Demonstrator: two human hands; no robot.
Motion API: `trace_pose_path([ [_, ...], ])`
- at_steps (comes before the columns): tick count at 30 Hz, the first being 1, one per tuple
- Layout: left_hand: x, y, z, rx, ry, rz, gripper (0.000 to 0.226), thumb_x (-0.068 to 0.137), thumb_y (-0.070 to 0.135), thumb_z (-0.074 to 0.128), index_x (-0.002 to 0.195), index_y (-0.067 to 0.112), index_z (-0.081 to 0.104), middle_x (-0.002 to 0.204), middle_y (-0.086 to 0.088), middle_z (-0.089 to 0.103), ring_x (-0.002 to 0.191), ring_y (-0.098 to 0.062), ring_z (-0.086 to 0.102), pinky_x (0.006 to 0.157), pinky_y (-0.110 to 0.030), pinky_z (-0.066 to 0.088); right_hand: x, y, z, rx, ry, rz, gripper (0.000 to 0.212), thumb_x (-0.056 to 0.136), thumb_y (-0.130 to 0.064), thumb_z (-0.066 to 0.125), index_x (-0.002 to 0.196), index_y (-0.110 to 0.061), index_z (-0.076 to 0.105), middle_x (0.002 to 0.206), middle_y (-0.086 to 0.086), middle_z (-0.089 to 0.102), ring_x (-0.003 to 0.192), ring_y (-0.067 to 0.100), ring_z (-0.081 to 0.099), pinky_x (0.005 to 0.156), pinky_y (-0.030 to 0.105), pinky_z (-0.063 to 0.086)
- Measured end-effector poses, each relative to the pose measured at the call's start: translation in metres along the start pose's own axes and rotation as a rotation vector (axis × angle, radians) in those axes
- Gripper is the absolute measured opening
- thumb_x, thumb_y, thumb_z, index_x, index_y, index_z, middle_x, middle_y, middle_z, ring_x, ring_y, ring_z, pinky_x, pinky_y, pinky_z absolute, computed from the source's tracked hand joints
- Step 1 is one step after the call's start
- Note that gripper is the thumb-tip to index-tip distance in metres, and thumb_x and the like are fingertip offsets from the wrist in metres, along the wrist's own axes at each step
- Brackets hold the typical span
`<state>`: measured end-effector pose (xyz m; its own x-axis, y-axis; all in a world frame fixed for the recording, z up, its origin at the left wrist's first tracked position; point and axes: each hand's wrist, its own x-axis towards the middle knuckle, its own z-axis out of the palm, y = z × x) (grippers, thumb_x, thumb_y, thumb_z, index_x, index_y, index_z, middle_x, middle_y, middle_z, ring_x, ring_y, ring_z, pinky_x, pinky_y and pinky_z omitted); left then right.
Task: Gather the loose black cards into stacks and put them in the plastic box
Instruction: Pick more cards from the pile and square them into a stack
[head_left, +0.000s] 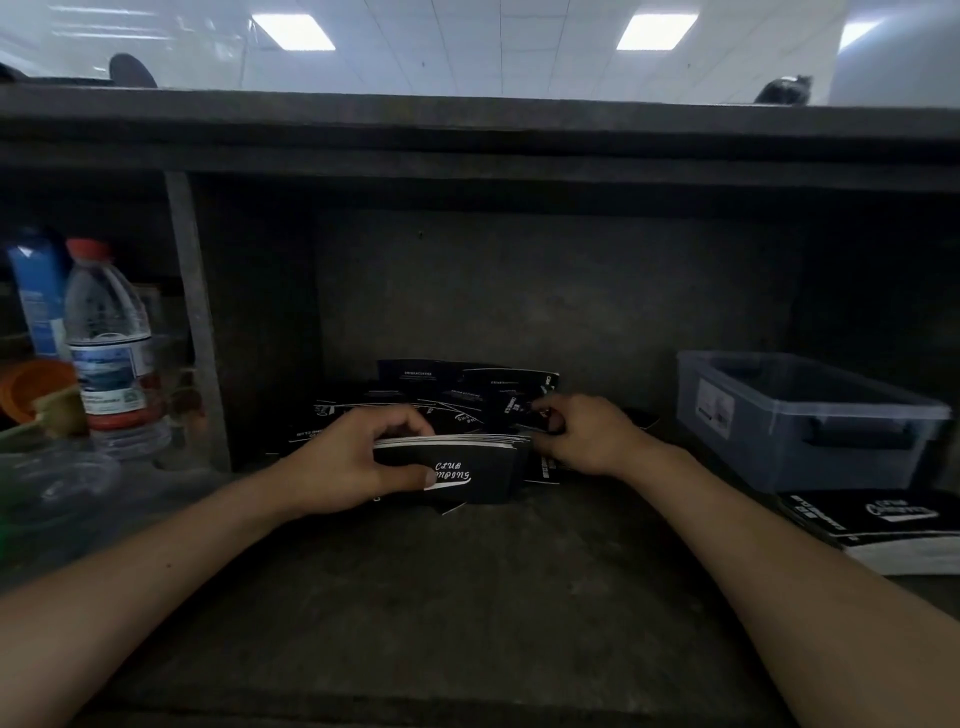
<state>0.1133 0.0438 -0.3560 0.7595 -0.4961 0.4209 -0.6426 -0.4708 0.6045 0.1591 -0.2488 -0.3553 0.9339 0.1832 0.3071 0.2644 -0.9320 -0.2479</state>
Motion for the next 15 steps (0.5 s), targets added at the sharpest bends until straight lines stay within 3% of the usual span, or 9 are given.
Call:
trace_pose_path([
  [3,0.001,-0.002,0.0,0.039,0.002,-0.015,0.023,0.079,0.023,0.084,0.096,0.023,0.067,0.095,0.006,0.074,0.088,-0.012,0.071,0.083,-0.042,0.057,-0.002,0.001,-0.003,-0.105,-0.011,0.03,0.064,0.078,-0.068,0.065,0.127,-0.026,0.064,0.126,0.002,0.063,0.114,0.022,0.06,0.09,0.028,0.046],
  [6,0.001,-0.004,0.0,0.054,0.002,-0.028,0.025,0.078,0.028,0.084,0.093,0.026,0.065,0.093,0.006,0.075,0.084,-0.012,0.071,0.079,-0.041,0.058,-0.002,0.0,-0.003,-0.128,-0.011,0.029,0.059,0.077,-0.069,0.065,0.117,-0.026,0.066,0.117,0.001,0.067,0.105,0.02,0.062,0.084,0.029,0.048],
  [8,0.001,-0.005,0.0,0.04,0.003,-0.031,0.028,0.077,0.029,0.085,0.095,0.027,0.064,0.094,0.006,0.075,0.084,-0.012,0.072,0.078,-0.039,0.058,-0.003,-0.003,-0.004,-0.18,0.023,-0.009,0.057,0.084,-0.069,0.057,0.122,-0.027,0.063,0.115,0.002,0.069,0.104,0.023,0.063,0.082,0.031,0.049],
  [10,0.001,-0.005,0.0,0.003,-0.005,-0.034,0.033,0.076,0.03,0.085,0.099,0.03,0.062,0.098,0.006,0.075,0.087,-0.012,0.072,0.079,-0.037,0.058,-0.004,-0.005,-0.008,-0.214,0.101,-0.055,0.047,0.095,-0.058,0.049,0.131,-0.029,0.057,0.116,0.006,0.069,0.107,0.027,0.063,0.084,0.034,0.051],
  [12,0.0,-0.005,0.0,-0.002,-0.01,-0.03,0.035,0.073,0.037,0.085,0.099,0.034,0.062,0.1,0.007,0.075,0.09,-0.01,0.072,0.081,-0.036,0.059,-0.005,-0.005,-0.014,-0.24,0.242,-0.07,0.035,0.1,-0.034,0.05,0.134,-0.03,0.054,0.116,0.008,0.069,0.105,0.03,0.064,0.083,0.036,0.051],
  [15,0.0,-0.004,0.0,0.024,-0.003,-0.02,0.034,0.069,0.045,0.083,0.095,0.033,0.065,0.099,0.009,0.074,0.09,-0.009,0.071,0.082,-0.037,0.059,-0.005,-0.005,-0.025,-0.153,0.52,-0.054,0.049,0.092,-0.012,0.055,0.139,-0.026,0.046,0.103,0.008,0.069,0.09,0.031,0.066,0.071,0.035,0.049],
])
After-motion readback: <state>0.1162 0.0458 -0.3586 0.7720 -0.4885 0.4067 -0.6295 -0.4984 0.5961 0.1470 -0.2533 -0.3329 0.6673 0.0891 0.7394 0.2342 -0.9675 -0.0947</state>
